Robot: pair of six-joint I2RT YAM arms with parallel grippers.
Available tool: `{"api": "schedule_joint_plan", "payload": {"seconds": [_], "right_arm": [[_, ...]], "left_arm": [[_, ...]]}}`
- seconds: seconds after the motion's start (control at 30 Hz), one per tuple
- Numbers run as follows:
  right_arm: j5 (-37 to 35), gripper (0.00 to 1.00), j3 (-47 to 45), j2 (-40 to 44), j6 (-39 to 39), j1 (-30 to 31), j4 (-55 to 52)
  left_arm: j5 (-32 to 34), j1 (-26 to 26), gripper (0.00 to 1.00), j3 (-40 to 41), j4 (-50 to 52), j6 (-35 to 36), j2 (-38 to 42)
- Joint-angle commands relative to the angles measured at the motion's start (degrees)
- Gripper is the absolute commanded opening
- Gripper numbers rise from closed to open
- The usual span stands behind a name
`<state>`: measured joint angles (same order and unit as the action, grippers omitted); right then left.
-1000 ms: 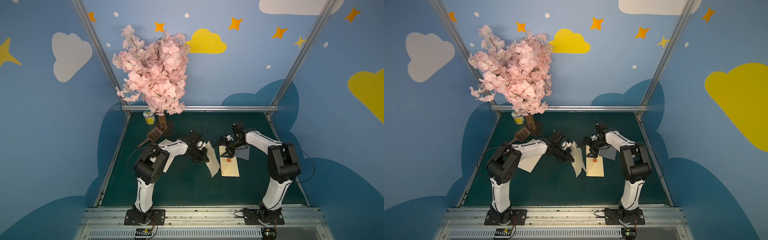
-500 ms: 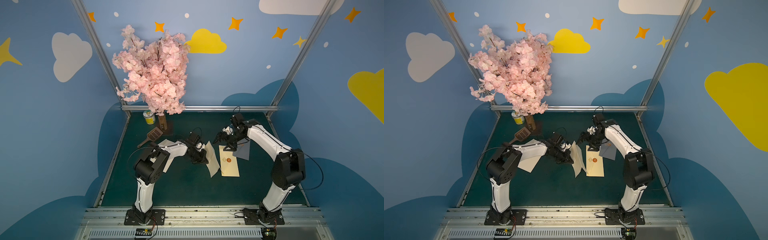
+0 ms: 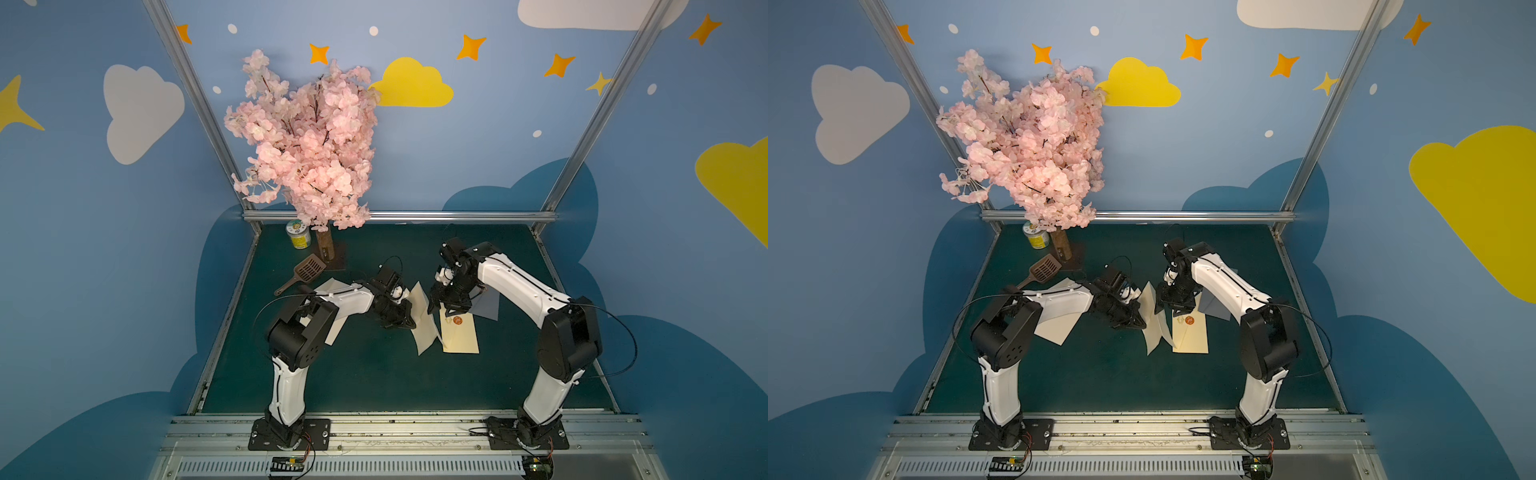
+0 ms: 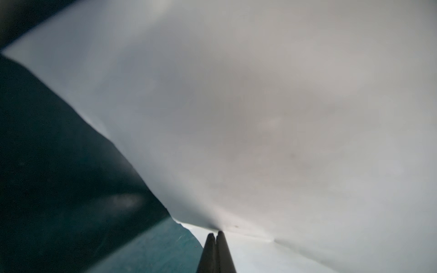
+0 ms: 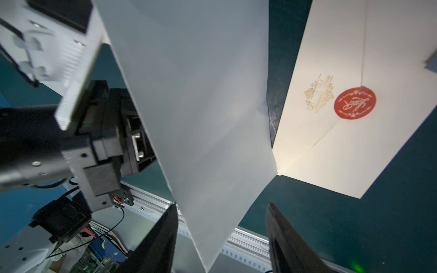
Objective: Fold the letter paper in half and place it into the envelope
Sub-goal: Fold the letter paper at the center of the board.
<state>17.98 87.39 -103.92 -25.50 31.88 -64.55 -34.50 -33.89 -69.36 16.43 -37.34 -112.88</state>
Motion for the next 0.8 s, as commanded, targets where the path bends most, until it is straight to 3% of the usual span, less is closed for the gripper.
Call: {"api": "schedule_joint_plan", "payload": {"seconds": [0.0,0.1,0.2,0.33,0.4,0.43,0.5,0.53,0.67,0.77], "right_arm": [[-2.0,0.50,-1.6,-2.3,0.3,1.3,-0.6],[-1.9,0.44,-1.8,-3.8,0.0,2.2,0.2],[-2.3,0.45,-0.7,-4.7,-0.2,3.0,0.0],[-2.5,0.58,0.4,-6.1,-0.3,3.7,-0.6],[-2.5,0.58,0.4,-7.2,-0.4,3.7,-0.4],[-2.6,0.54,0.5,-7.6,-0.4,3.7,-0.3],[-2.7,0.13,0.8,-8.2,-0.3,3.7,-0.3],[-3.1,0.00,0.9,-7.9,-0.3,3.7,-0.3],[-2.9,0.00,-0.5,-3.6,0.4,3.6,1.5],[-0.8,0.00,-1.4,-2.1,0.7,2.9,2.2]], "left_arm": [[0.0,0.6,0.05,1.0,0.0,0.8,2.1],[0.0,0.8,0.05,1.3,-0.1,0.8,2.4],[-0.1,1.0,0.05,1.7,-0.2,0.8,2.7],[0.0,1.2,0.05,2.0,-0.6,0.6,3.0],[0.0,1.3,0.05,2.2,-0.6,0.6,3.0],[0.0,1.4,0.05,2.2,-0.6,0.7,3.2],[0.2,1.8,0.06,2.3,-0.4,0.8,3.6],[0.2,2.0,0.06,2.3,-0.1,1.0,4.0],[1.2,3.2,0.09,0.8,2.9,2.7,6.1],[2.0,3.8,0.16,-1.3,5.8,4.3,7.6]]}}
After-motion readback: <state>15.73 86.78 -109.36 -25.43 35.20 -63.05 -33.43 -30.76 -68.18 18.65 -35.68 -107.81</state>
